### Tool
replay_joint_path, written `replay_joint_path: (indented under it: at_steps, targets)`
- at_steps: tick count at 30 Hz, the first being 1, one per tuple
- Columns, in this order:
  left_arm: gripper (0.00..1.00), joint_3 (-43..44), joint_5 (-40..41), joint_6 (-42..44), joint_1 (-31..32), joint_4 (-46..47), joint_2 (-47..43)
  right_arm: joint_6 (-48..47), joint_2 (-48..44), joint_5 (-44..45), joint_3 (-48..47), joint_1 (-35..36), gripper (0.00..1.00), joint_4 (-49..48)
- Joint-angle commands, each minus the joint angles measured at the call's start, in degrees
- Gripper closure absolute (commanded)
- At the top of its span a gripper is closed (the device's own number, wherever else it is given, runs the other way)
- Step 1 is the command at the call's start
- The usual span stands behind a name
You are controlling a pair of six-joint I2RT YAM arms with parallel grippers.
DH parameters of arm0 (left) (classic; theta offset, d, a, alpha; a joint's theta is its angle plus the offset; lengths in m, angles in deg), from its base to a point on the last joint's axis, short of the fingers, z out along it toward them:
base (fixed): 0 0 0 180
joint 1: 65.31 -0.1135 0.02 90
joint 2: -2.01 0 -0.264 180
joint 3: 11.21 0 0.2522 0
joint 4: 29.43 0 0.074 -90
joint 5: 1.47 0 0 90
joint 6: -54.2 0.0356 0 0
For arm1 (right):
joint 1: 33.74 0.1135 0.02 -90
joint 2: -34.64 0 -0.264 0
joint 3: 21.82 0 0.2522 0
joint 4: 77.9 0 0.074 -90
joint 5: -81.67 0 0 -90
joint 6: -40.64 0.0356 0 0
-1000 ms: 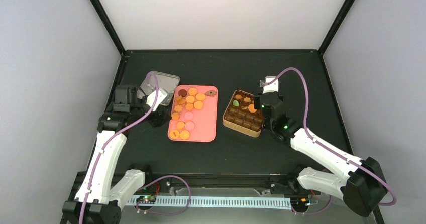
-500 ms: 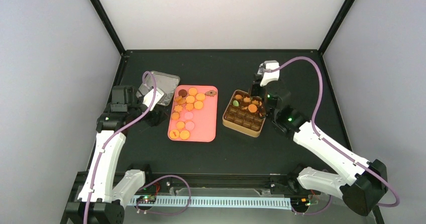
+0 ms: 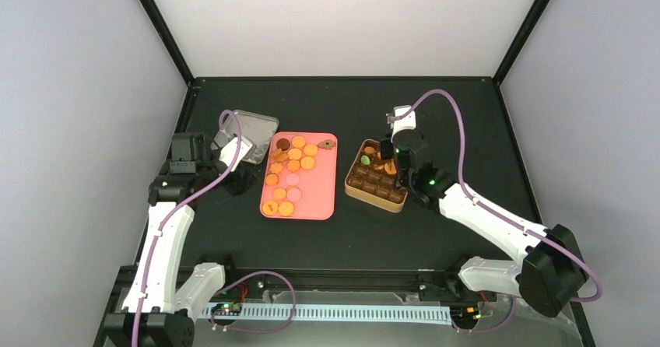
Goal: Pack the cookies
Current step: Move the packing box to the center of the board.
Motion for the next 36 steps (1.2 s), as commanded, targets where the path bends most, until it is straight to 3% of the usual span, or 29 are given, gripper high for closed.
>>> replay_joint_path:
  at_steps: [1,12,29,36]
  targets:
    - [0.37,0.99,-0.77,0.85,-0.52,-0.55,0.19,0.71,-1.44,2.58,1.79,-0.49,0.76,-2.15]
    - [0.37,1.0,-1.38,0.69,-0.56,-0.42,0.41,2.27,-5.42,0.87,3.47,-3.23,0.75,-0.56]
    - [0.38,0.69,-0.68,0.65,-0.64,-0.35,-0.04,0.63,5.86,-3.29,-2.94,-3.89,0.76,-8.21]
    - [0.38,0.31,-1.06,0.4,-0.7,0.44,0.56,1.97,0.86,-2.87,2.02,-3.93,0.76,-6.82]
